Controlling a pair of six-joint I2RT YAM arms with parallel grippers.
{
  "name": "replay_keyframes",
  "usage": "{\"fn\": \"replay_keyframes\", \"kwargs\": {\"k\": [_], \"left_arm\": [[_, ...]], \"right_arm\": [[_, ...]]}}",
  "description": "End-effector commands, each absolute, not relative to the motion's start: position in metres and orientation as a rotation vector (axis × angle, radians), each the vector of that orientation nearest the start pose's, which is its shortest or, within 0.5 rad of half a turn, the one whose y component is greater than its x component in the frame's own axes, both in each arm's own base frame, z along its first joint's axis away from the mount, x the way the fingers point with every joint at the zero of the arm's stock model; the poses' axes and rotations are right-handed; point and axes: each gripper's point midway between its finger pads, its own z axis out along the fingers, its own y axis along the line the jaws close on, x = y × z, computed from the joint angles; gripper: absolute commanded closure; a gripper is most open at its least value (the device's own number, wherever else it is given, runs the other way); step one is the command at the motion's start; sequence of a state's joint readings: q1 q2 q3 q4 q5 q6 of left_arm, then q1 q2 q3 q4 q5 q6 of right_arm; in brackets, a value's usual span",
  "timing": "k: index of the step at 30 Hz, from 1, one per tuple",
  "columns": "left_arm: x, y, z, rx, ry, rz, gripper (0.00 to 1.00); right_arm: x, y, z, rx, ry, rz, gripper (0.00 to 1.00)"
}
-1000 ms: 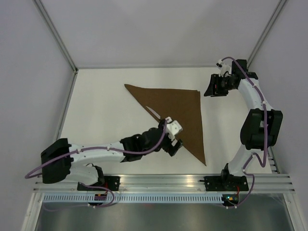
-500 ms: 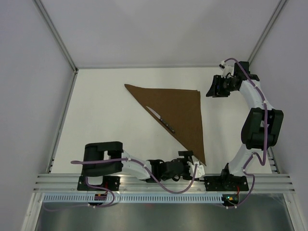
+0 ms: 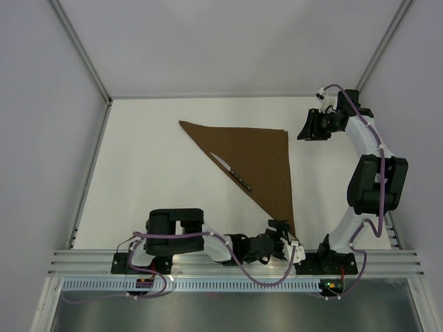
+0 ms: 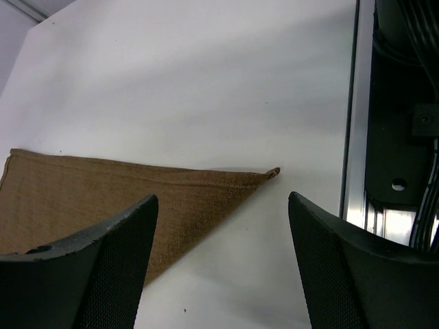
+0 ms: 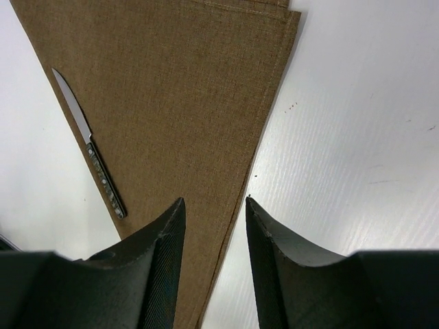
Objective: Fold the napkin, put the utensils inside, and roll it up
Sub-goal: Fold the napkin
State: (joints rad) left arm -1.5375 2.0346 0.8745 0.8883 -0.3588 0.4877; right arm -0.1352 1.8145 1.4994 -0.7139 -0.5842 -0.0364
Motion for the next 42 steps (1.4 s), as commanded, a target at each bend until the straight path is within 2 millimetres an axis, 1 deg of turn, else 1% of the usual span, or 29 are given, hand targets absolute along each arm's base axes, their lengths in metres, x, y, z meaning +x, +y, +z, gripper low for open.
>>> {"fn": "replay_keyframes", "kwargs": {"k": [1, 6, 7, 9, 10, 14, 16, 19, 24, 25, 29, 32, 33, 35, 37, 38, 39, 41, 42], "left_arm": [[0.093, -0.519, 0.063, 1.403, 1.118, -0.433, 0.22], [0.092, -0.519, 0.052, 1.428, 1.125, -0.429, 0.29], [0.092, -0.519, 0.052, 1.429, 1.125, -0.428, 0.31], [0.092, -0.519, 0.047, 1.438, 1.129, -0.428, 0.33], [0.092, -0.519, 0.045, 1.441, 1.132, -0.426, 0.37], [0.094, -0.52, 0.04, 1.434, 1.139, -0.419, 0.4], [0.094, -0.52, 0.039, 1.429, 1.14, -0.42, 0.43], [0.095, -0.521, 0.04, 1.421, 1.139, -0.415, 0.44], [0.097, -0.524, 0.039, 1.42, 1.135, -0.409, 0.52], [0.096, -0.525, 0.039, 1.423, 1.134, -0.411, 0.56], [0.097, -0.527, 0.039, 1.423, 1.135, -0.407, 0.6], [0.1, -0.529, 0.041, 1.412, 1.138, -0.399, 0.67], [0.101, -0.529, 0.041, 1.412, 1.14, -0.395, 0.7], [0.104, -0.532, 0.045, 1.404, 1.142, -0.388, 0.75], [0.105, -0.533, 0.044, 1.414, 1.154, -0.381, 0.86], [0.106, -0.535, 0.048, 1.409, 1.154, -0.387, 0.9], [0.105, -0.535, 0.049, 1.407, 1.16, -0.392, 0.98], [0.106, -0.536, 0.053, 1.396, 1.165, -0.399, 0.98], [0.106, -0.536, 0.057, 1.384, 1.171, -0.408, 0.98]], "right_arm": [[0.426, 0.041, 0.154, -0.089, 2.429, 0.706, 0.54], [0.426, 0.041, 0.155, -0.086, 2.428, 0.707, 0.55], [0.426, 0.041, 0.155, -0.086, 2.428, 0.707, 0.56], [0.427, 0.041, 0.156, -0.088, 2.424, 0.705, 0.56], [0.427, 0.041, 0.155, -0.086, 2.426, 0.706, 0.57], [0.427, 0.041, 0.155, -0.084, 2.427, 0.709, 0.58], [0.426, 0.041, 0.155, -0.082, 2.427, 0.71, 0.59], [0.426, 0.041, 0.153, -0.076, 2.431, 0.712, 0.59], [0.426, 0.042, 0.154, -0.079, 2.43, 0.714, 0.61], [0.426, 0.042, 0.153, -0.079, 2.431, 0.714, 0.62], [0.426, 0.042, 0.153, -0.079, 2.431, 0.714, 0.63], [0.426, 0.041, 0.152, -0.076, 2.432, 0.714, 0.63], [0.425, 0.042, 0.153, -0.079, 2.431, 0.714, 0.63], [0.426, 0.042, 0.153, -0.077, 2.431, 0.715, 0.64], [0.426, 0.042, 0.153, -0.076, 2.43, 0.718, 0.64], [0.426, 0.042, 0.153, -0.077, 2.429, 0.719, 0.64], [0.426, 0.042, 0.153, -0.075, 2.429, 0.718, 0.64], [0.426, 0.042, 0.153, -0.075, 2.429, 0.718, 0.64], [0.425, 0.042, 0.153, -0.078, 2.43, 0.719, 0.64]]}}
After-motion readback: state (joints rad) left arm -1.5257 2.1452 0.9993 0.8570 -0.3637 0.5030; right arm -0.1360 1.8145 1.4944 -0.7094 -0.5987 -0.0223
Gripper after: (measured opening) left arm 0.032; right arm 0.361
